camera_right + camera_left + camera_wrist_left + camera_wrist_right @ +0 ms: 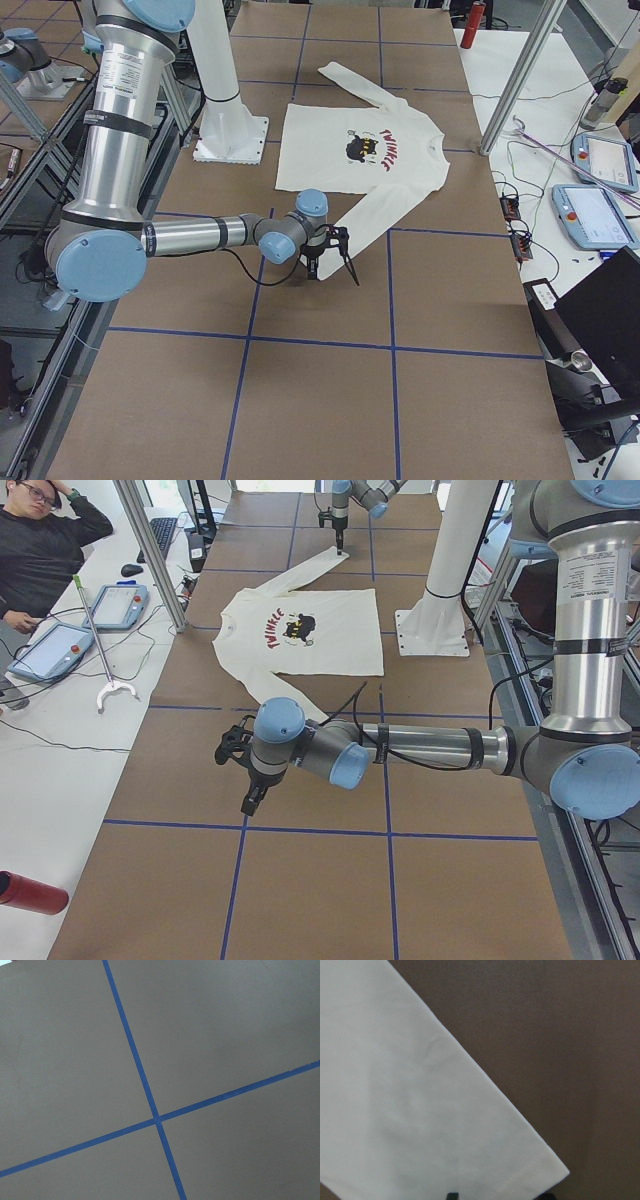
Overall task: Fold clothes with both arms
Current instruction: 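Grasp the sleeve cuff nearest the right gripper, then fold the held sleeve across the shirt toward the far shoulder with the right gripper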
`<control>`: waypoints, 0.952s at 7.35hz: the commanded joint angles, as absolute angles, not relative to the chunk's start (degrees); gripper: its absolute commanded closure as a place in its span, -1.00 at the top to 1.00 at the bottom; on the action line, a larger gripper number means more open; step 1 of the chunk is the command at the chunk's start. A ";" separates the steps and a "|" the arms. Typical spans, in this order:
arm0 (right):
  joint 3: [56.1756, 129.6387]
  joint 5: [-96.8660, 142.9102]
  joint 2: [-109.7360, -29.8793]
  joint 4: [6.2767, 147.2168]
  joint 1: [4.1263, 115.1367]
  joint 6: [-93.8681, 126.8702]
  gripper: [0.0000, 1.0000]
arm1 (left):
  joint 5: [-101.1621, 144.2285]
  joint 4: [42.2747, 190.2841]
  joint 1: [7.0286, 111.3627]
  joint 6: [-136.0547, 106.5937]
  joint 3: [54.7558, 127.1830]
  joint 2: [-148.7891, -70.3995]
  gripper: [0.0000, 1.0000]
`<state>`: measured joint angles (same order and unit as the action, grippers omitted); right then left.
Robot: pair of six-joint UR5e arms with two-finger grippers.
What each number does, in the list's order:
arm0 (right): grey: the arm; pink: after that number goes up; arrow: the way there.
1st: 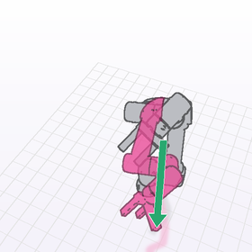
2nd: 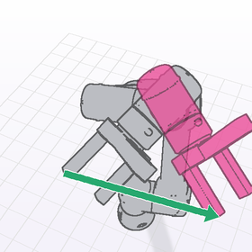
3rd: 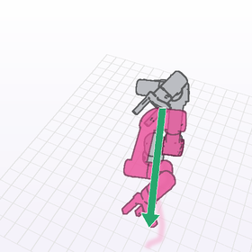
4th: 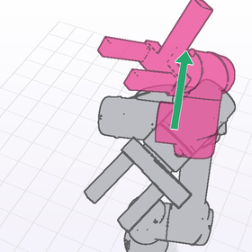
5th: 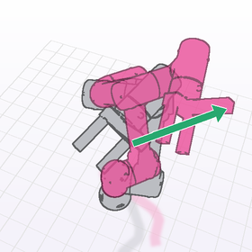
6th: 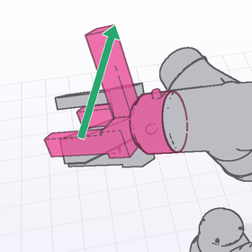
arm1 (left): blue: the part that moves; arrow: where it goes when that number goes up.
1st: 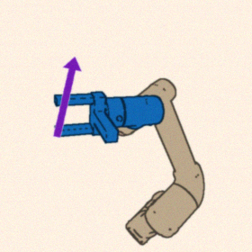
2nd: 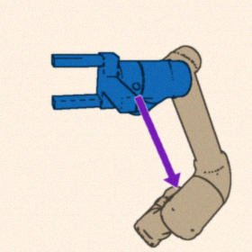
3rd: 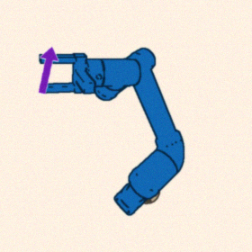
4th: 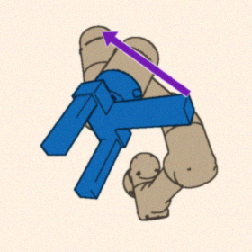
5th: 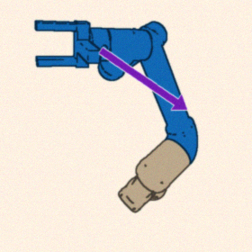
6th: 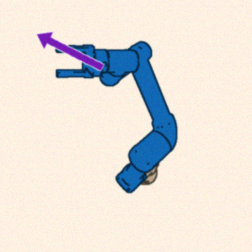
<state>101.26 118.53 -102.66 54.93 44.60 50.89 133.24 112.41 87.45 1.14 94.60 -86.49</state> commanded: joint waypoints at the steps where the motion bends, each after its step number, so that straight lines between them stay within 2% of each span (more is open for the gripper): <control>1: 101.77 118.56 -102.57 54.84 44.73 50.89 -1.00 | 133.24 112.41 87.45 1.14 94.66 -86.48 1.00; 3: 102.47 118.74 -102.22 54.76 45.35 50.89 -1.00 | 133.24 112.41 87.45 1.14 94.83 -86.48 1.00; 5: 107.29 118.65 -101.96 54.67 45.62 52.46 -1.00 | 134.03 112.24 87.45 0.88 95.27 -86.48 1.00; 7: 106.70 123.99 -88.41 58.59 48.23 56.15 -1.00 | 135.00 112.24 87.45 0.70 95.27 -86.57 1.00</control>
